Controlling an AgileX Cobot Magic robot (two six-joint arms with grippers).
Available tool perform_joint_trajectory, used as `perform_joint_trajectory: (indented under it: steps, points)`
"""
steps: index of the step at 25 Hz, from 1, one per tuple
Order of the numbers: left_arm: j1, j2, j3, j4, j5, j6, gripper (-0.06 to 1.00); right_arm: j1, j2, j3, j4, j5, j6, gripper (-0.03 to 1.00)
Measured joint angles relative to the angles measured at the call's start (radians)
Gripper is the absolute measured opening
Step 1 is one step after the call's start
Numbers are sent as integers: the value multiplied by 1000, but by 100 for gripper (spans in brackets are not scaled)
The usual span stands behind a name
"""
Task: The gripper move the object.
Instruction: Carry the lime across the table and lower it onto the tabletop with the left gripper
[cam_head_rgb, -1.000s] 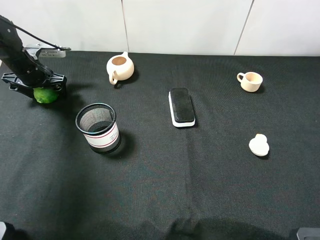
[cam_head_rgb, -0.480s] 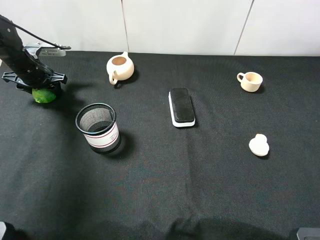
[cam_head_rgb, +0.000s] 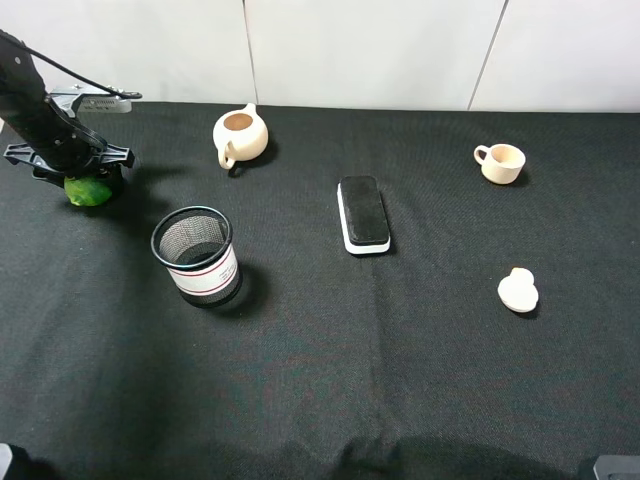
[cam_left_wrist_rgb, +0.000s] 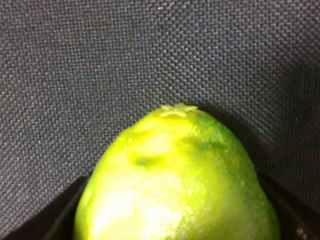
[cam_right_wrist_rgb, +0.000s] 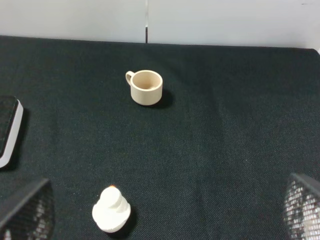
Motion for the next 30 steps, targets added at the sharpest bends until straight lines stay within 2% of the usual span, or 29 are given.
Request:
perform_joint_trajectory:
  steps: [10, 24, 30]
  points:
    - [1, -52, 0, -3, 10, 0, 68, 0, 0, 0, 0, 0, 0, 69]
    - [1, -157, -12, -9, 138, -2, 68, 0, 0, 0, 0, 0, 0, 69]
    - [-1, -176, -59, -31, 237, -2, 68, 0, 0, 0, 1, 0, 0, 69]
